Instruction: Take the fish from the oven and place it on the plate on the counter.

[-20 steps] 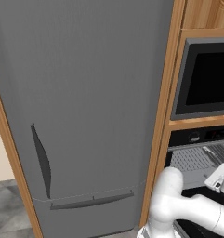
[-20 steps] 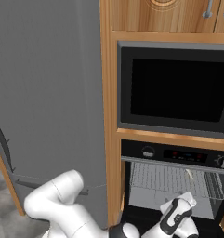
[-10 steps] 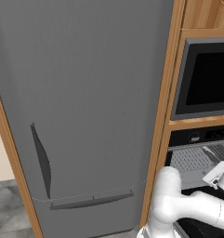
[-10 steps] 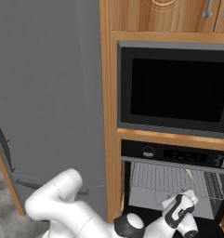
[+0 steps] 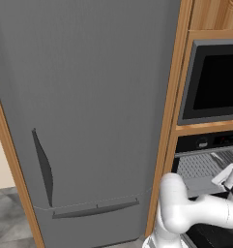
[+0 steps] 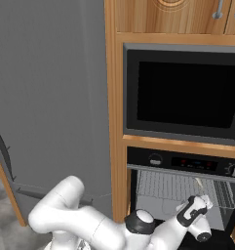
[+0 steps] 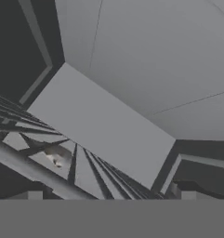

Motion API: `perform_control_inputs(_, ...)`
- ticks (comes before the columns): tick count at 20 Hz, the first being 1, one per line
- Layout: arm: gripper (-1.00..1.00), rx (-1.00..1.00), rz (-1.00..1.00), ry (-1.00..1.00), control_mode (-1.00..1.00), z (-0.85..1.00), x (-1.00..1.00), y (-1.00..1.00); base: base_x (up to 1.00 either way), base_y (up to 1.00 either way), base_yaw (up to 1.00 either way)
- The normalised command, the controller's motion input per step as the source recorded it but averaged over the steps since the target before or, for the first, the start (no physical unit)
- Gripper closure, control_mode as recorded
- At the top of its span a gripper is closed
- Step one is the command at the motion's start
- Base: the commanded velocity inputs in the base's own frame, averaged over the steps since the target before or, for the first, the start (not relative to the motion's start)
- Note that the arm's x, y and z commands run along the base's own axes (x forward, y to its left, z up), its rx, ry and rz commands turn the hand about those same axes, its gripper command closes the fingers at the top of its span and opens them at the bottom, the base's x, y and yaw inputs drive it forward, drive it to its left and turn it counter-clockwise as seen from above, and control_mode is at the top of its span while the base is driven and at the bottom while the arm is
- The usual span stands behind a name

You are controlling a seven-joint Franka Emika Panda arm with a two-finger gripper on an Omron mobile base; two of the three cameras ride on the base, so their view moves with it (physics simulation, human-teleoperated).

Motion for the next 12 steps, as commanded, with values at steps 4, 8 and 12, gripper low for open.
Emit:
perform_control_inputs(4, -1.0, 0.04, 0.0, -0.15, -1.0, -0.98, 0.01, -0.28, 0.0, 0.0, 0.0)
perform_control_inputs(8, -1.0, 0.08, 0.0, -0.26, -1.0, -0.73, 0.0, -0.09, 0.0, 0.0, 0.0)
perform_control_inputs(12, -1.0, 0.12, 0.0, -0.31, -1.0, -0.52, 0.09, 0.0, 0.0, 0.0, 0.0)
